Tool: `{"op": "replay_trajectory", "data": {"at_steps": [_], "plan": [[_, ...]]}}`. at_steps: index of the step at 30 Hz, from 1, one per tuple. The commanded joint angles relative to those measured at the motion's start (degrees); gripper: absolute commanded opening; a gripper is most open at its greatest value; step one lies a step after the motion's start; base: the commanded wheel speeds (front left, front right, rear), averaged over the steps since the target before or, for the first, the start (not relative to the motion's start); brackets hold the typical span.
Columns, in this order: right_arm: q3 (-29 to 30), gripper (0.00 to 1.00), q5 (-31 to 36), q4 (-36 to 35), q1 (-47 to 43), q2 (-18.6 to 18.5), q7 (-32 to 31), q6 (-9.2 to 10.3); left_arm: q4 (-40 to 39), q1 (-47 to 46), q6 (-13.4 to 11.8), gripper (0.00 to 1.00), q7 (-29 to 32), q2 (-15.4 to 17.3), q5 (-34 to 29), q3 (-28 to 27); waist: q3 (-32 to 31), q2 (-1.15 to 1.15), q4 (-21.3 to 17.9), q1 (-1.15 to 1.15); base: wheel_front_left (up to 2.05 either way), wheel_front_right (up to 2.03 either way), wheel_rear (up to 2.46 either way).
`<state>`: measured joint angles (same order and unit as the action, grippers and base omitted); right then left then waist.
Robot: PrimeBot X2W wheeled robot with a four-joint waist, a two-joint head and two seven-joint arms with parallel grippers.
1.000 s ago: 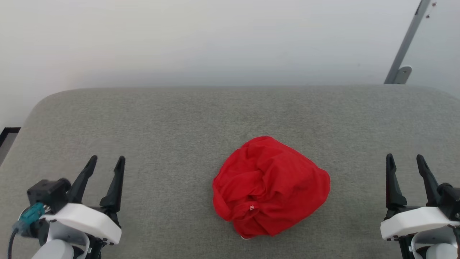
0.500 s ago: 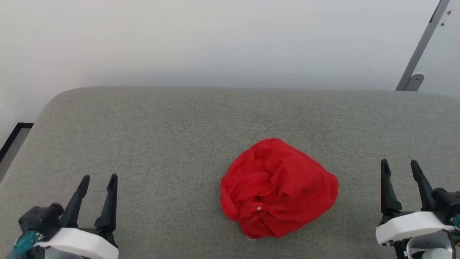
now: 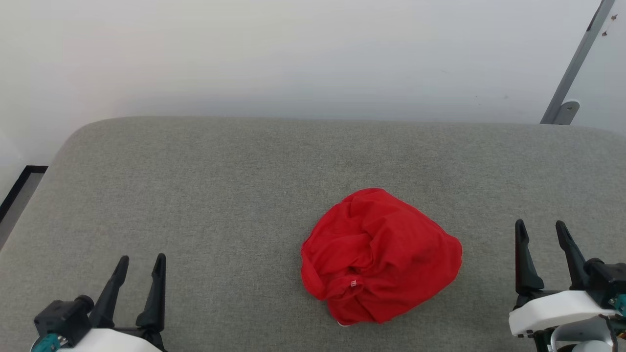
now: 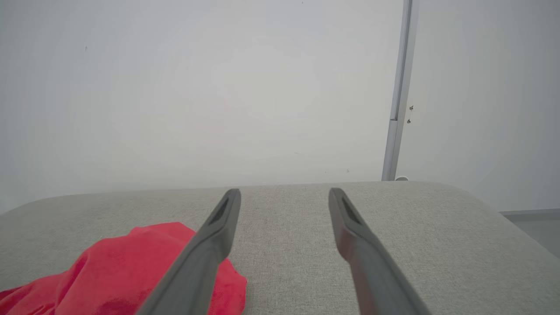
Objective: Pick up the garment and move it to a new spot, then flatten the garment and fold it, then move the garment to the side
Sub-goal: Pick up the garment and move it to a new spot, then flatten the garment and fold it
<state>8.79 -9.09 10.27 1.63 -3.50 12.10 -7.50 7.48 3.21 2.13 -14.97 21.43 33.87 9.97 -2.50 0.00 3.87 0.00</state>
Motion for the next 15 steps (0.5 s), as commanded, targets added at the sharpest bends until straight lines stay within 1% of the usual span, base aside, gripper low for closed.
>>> {"op": "replay_trajectory", "data": {"at_steps": [1,15], "plan": [[-0.19,1.0,-0.15,-0.1,-0.65,0.18,0.0,0.02,0.11,0.8,0.5,1.0,-0.3,-0.53,-1.22,-0.55,-0.01,0.0,0.02,0.0,0.0,0.0,0.0],[-0.07,1.0,-0.01,-0.52,-1.49,0.37,0.7,0.02,0.06,3.0,2.44,1.0,-0.3,-4.17,-5.84,-3.91,0.09,0.0,0.09,0.0,0.0,0.0,0.0]]}}
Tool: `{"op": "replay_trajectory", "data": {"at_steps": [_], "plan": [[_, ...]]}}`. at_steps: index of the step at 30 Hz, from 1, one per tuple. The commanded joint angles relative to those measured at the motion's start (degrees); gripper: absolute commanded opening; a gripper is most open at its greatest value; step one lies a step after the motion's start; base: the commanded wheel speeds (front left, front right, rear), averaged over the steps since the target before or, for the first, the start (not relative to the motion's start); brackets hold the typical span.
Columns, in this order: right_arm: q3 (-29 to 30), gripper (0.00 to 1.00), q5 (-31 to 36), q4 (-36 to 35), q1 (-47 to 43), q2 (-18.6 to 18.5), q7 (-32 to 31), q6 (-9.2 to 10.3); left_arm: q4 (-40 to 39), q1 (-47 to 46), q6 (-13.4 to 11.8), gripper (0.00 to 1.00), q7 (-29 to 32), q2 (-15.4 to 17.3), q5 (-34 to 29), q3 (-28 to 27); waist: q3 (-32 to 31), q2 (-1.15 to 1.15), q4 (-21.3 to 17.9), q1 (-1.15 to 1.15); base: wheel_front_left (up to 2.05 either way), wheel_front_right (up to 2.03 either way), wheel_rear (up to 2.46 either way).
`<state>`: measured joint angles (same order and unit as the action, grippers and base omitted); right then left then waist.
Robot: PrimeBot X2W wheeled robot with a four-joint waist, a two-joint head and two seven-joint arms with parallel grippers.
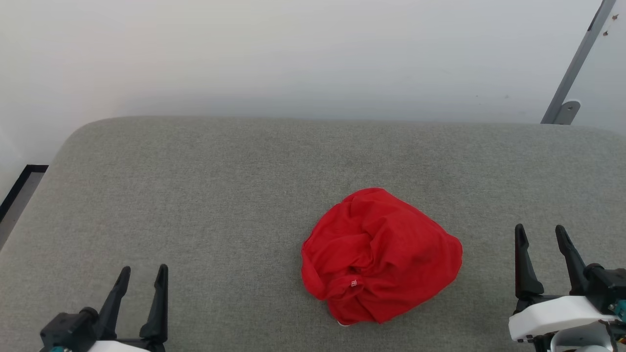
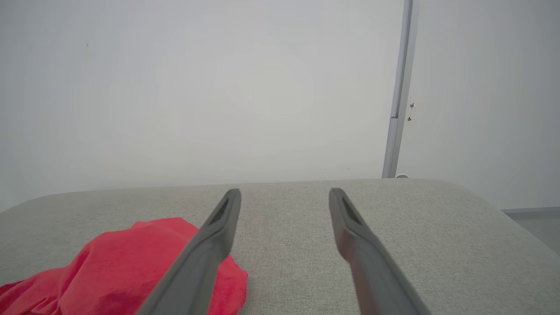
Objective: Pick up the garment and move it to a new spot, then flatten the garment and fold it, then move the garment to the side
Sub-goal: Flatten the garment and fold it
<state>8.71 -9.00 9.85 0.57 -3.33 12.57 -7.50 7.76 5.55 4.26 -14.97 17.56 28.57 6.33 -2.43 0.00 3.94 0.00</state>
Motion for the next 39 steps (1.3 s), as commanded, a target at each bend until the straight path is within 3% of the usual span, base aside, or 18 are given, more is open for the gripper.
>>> {"op": "replay_trajectory", "data": {"at_steps": [1,27,34,39], "plan": [[0.0,1.0,-0.06,-0.1,-0.52,0.23,0.27,0.02,-0.23,0.66,0.45,1.0,-0.3,-0.55,-0.95,-0.45,0.04,0.0,0.03,0.0,0.0,0.0,0.0],[-3.08,1.0,0.82,-2.98,-2.63,0.34,-0.19,0.02,0.19,-0.35,2.75,1.0,-0.3,-2.44,-4.45,-3.09,0.18,0.0,-0.1,0.0,0.0,0.0,0.0],[-8.61,1.0,-0.67,-3.95,-3.43,-0.53,-3.3,0.02,0.99,-1.29,2.96,1.0,-0.29,-2.37,-3.68,-2.88,0.31,0.0,2.63,0.0,0.0,0.0,0.0],[-13.97,1.0,-3.59,-4.19,-3.01,-2.84,-9.38,0.02,1.28,-1.7,3.08,1.0,-0.29,-2.1,-3.07,-2.15,0.52,0.0,5.43,0.0,0.0,0.0,0.0]]}}
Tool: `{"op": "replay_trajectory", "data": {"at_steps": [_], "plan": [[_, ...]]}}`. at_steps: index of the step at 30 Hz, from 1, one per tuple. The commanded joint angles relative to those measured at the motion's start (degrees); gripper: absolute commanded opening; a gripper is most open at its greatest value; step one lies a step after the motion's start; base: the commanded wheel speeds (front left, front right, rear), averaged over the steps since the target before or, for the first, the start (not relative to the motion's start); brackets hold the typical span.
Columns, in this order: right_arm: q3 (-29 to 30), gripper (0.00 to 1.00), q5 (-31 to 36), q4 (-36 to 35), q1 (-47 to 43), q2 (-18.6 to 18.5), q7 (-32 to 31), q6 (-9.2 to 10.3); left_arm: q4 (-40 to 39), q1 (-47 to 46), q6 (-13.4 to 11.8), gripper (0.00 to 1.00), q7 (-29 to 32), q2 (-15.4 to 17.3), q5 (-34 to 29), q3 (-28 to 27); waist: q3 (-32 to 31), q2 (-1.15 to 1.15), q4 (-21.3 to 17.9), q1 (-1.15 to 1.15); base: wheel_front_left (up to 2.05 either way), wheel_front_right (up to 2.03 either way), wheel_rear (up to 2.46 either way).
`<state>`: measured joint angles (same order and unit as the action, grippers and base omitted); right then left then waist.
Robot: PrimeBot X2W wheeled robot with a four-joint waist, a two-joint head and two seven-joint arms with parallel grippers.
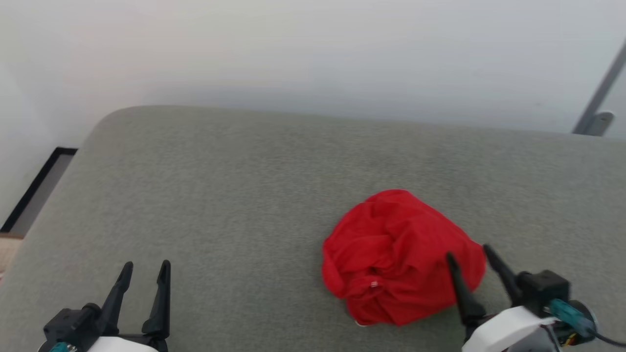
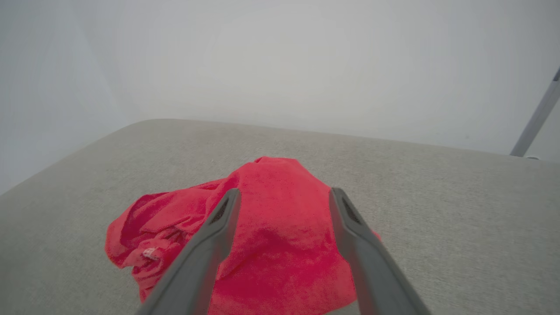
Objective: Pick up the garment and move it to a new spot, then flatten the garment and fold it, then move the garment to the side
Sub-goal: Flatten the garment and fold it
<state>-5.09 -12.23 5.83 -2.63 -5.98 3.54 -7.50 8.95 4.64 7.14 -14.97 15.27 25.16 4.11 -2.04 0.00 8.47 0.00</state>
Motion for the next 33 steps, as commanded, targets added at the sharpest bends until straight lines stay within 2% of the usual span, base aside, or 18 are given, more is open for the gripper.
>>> {"op": "replay_trajectory", "data": {"at_steps": [1,8,9,17,18,19,20,26,33], "plan": [[-1.0,1.0,-1.03,-0.21,0.39,-0.71,-2.06,0.02,0.2,-0.95,0.23,1.0,-0.29,0.12,0.52,0.33,0.23,0.0,1.5,0.0,0.0,0.0,0.0],[-5.03,1.0,-2.71,1.06,3.71,-4.66,-16.3,0.03,1.41,-2.46,0.33,1.0,-0.29,-0.8,1.37,1.96,2.13,0.0,5.38,0.0,0.0,0.0,0.0],[-5.03,1.0,-2.71,1.06,3.71,-4.66,-16.3,0.03,1.41,-2.46,0.33,1.0,-0.29,-0.8,1.37,1.96,2.13,0.0,5.38,0.0,0.0,0.0,0.0],[-8.65,1.0,-1.39,7.24,9.64,-7.7,-28.55,0.01,3.03,-5.05,0.3,1.0,-0.29,-1.91,2.08,3.66,4.61,0.0,9.11,0.0,0.0,0.0,0.0],[-9.37,0.75,-1.14,8.09,10.32,-8.09,-29.53,0.02,3.14,-5.33,0.3,1.0,-0.29,-1.96,2.15,3.78,4.83,0.0,9.35,0.0,0.0,0.0,0.0],[-9.94,0.11,-1.07,8.53,11.24,-8.26,-29.89,0.04,3.22,-5.6,0.3,1.0,-0.29,-1.99,2.32,3.81,5.01,0.0,9.55,0.0,0.0,0.0,0.0],[-10.58,0.0,-0.79,8.85,11.97,-8.61,-30.06,0.03,3.3,-5.8,0.31,1.0,-0.29,-2.07,2.49,3.8,5.12,0.0,9.69,0.0,0.0,0.0,0.0],[-11.07,0.0,-3.07,6.49,14.36,-9.62,-30.95,0.03,3.37,-4.85,0.32,1.0,-0.29,-1.96,3.05,2.43,4.97,0.0,8.58,0.0,0.0,0.0,0.0],[-2.19,0.0,-4.68,-3.99,12.33,-11.92,-33.42,0.04,2.41,-3.33,0.32,1.0,-0.29,-1.52,3.5,1.04,4.15,0.0,5.27,0.0,0.0,0.0,0.0]]}}
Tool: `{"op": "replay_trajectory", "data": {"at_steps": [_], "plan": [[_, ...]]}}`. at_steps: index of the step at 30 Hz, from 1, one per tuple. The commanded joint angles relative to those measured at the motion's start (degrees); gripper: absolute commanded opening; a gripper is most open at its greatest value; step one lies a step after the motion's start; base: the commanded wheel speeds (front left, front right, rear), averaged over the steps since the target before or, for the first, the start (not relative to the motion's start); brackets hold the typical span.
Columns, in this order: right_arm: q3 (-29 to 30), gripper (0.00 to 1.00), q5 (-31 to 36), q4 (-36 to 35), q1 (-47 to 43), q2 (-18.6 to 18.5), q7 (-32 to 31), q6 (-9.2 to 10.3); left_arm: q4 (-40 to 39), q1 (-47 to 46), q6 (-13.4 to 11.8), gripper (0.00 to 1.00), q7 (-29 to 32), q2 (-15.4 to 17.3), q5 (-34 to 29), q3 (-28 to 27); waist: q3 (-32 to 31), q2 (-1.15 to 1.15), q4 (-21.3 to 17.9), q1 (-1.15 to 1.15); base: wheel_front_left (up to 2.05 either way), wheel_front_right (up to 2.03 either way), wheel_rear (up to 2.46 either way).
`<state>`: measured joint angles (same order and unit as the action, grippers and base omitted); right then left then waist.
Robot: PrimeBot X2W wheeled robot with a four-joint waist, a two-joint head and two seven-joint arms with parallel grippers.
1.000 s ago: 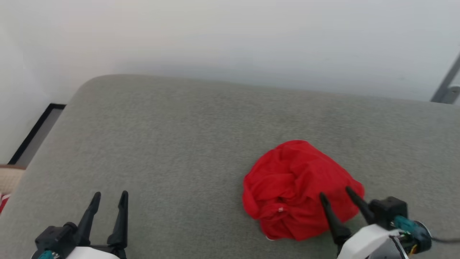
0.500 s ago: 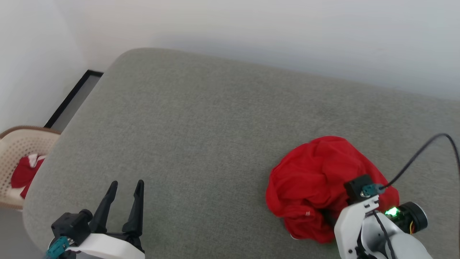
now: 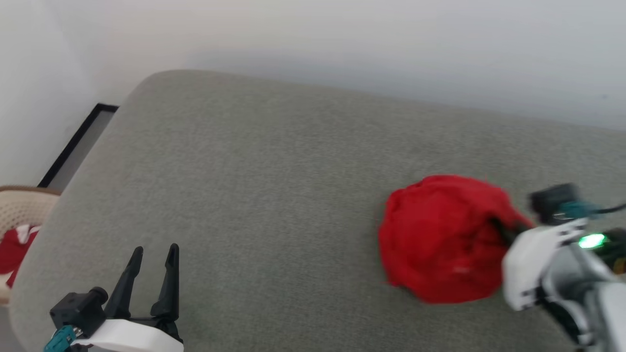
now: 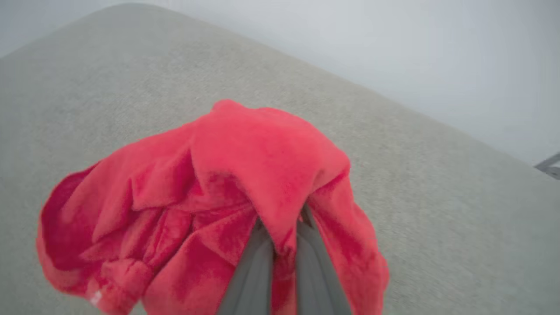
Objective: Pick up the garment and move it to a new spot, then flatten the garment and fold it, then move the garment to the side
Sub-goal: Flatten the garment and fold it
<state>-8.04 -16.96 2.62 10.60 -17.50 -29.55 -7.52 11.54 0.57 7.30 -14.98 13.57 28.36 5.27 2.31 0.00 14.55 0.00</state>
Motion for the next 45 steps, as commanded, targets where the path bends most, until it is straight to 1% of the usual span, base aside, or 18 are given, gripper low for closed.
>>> {"op": "replay_trajectory", "data": {"at_steps": [1,4,7,12,14,16,18,19,20,21,22,23,27,29,32,38,41,45], "plan": [[2.52,0.0,-0.03,-2.19,-1.37,-0.57,-0.85,0.05,-0.32,0.83,0.15,1.0,-0.28,0.23,0.37,-0.2,-0.16,0.0,-1.28,0.0,0.0,0.0,0.0],[7.91,0.0,0.61,-5.74,-2.94,-1.4,-2.15,0.05,-0.7,0.48,0.15,1.0,-0.28,0.27,0.5,-0.33,0.1,0.0,-2.56,0.0,0.0,0.0,0.0],[13.15,0.0,1.24,-7.21,-5.04,-1.48,-3.54,0.05,-0.63,0.01,0.15,1.0,-0.28,0.36,0.45,-0.06,0.44,0.0,-3.41,0.0,0.0,0.0,0.0],[19.5,0.0,2.31,-5.0,-8.49,0.08,-4.55,0.05,-0.43,-0.55,0.15,1.0,-0.28,0.31,0.62,0.53,0.93,0.0,-4.26,0.0,0.0,0.0,0.0],[20.66,0.0,3.0,-3.04,-9.39,0.33,-4.11,0.05,-0.32,-0.85,0.15,1.0,-0.28,0.35,0.71,0.79,1.14,0.0,-4.4,0.0,0.0,0.0,0.0],[21.3,0.0,2.08,-0.51,-9.64,1.6,-3.45,0.05,-0.21,-1.25,0.16,1.0,-0.28,0.5,0.86,0.96,1.35,0.0,-4.52,0.0,0.0,0.0,0.0],[20.94,0.0,2.32,1.87,-9.56,1.45,-2.48,0.05,-0.12,-1.45,0.16,1.0,-0.28,0.67,1.04,1.21,1.54,0.0,-4.62,0.0,0.0,0.0,0.0],[21.02,0.0,1.72,3.17,-9.19,2.11,-2.07,0.06,-0.04,-1.52,0.16,1.0,-0.28,0.74,1.09,1.35,1.63,0.0,-4.68,0.0,0.0,0.0,0.0],[21.02,0.0,1.72,3.17,-9.19,2.11,-2.07,0.06,-0.04,-1.52,0.16,1.0,-0.28,0.74,1.09,1.35,1.63,0.0,-4.68,0.0,0.0,0.0,0.0],[20.6,0.16,1.91,4.09,-8.87,2.01,-1.57,0.05,0.03,-1.65,0.16,1.0,-0.28,0.86,1.13,1.54,1.71,0.0,-4.72,0.0,0.0,0.0,0.0],[20.23,0.45,1.98,4.73,-8.47,1.96,-1.11,0.04,0.05,-1.82,0.16,1.0,-0.28,1.05,1.15,1.77,1.8,0.0,-4.78,0.0,0.0,0.0,0.0],[20.24,1.0,1.48,5.32,-7.94,2.43,-0.77,0.04,0.06,-1.96,0.16,1.0,-0.28,1.32,1.15,1.94,1.87,0.0,-4.92,0.0,0.0,0.0,0.0],[19.49,1.0,1.09,5.79,-6.47,2.58,-1.3,0.04,0.24,-2.8,0.16,1.0,-0.28,2.31,1.96,3.34,1.9,0.0,-5.76,0.0,0.0,0.0,0.0],[18.98,1.0,0.8,4.85,-6.13,2.55,-1.94,0.04,0.29,-3.29,0.16,1.0,-0.14,3.18,2.77,4.61,1.75,0.0,-6.36,0.0,0.0,0.0,0.0],[18.61,1.0,0.3,2.23,-5.62,2.53,-2.57,0.04,-0.4,-4.96,0.16,1.0,2.19,4.86,5.25,7.22,1.56,0.0,-7.51,0.0,0.0,0.0,0.0],[19.25,1.0,0.86,-4.53,-5.8,4.17,-1.01,0.04,-3.53,-10.43,0.16,1.0,12.12,8.65,11.27,12.66,0.97,0.0,-10.76,0.0,0.0,0.0,0.0],[19.77,1.0,2.0,-7.38,-5.56,6.37,1.61,0.04,-4.94,-13.85,0.16,1.0,17.53,9.96,13.92,15.09,0.81,0.0,-12.94,0.0,0.0,0.0,0.0],[19.51,1.0,3.37,-9.16,-4.67,8.93,7.17,0.04,-5.87,-18.56,0.16,1.0,24.75,11.82,16.65,18.82,0.81,0.0,-16.28,0.0,0.0,0.0,0.0]]}}
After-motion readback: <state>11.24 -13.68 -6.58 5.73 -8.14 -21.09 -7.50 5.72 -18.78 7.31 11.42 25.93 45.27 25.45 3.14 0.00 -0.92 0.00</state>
